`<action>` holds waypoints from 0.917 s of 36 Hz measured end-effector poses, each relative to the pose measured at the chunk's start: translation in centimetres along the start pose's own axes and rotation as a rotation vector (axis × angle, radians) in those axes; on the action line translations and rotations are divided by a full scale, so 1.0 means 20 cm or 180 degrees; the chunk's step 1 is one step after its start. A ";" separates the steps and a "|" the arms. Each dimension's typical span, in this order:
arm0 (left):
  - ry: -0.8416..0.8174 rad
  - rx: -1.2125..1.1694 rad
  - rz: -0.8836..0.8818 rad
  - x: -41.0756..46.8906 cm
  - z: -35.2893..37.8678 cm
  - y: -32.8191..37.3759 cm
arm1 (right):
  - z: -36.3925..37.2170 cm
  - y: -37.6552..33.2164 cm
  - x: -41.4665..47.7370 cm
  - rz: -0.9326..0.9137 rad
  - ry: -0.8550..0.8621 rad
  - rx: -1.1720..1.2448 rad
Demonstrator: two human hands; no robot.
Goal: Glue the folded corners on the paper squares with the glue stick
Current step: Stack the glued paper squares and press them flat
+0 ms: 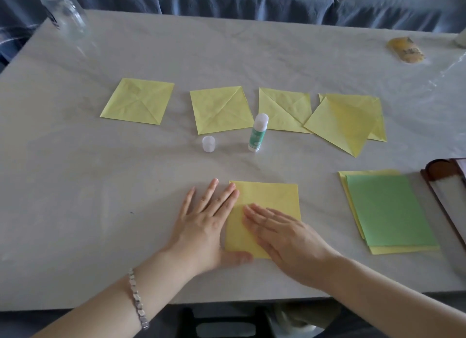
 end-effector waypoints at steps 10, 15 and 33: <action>-0.0464 -0.0138 -0.0042 0.01 -0.05 -0.02 | -0.02 -0.02 -0.04 -0.0278 -0.0147 0.0368; -0.0572 -0.0162 0.0061 0.02 -0.07 -0.05 | -0.03 -0.01 0.05 0.0027 -0.0142 0.0854; -0.0420 -0.0087 -0.0373 0.02 -0.02 0.13 | -0.21 0.23 -0.13 0.3702 0.0318 0.1403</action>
Point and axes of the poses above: each hand's wrist, its own x-axis towards the middle knuckle, its own z-axis out of the palm, y = z × x, the point moved 2 cm from there along x, towards the middle knuckle, and after that the axes turned 12 degrees about y, right-handed, at the moved point
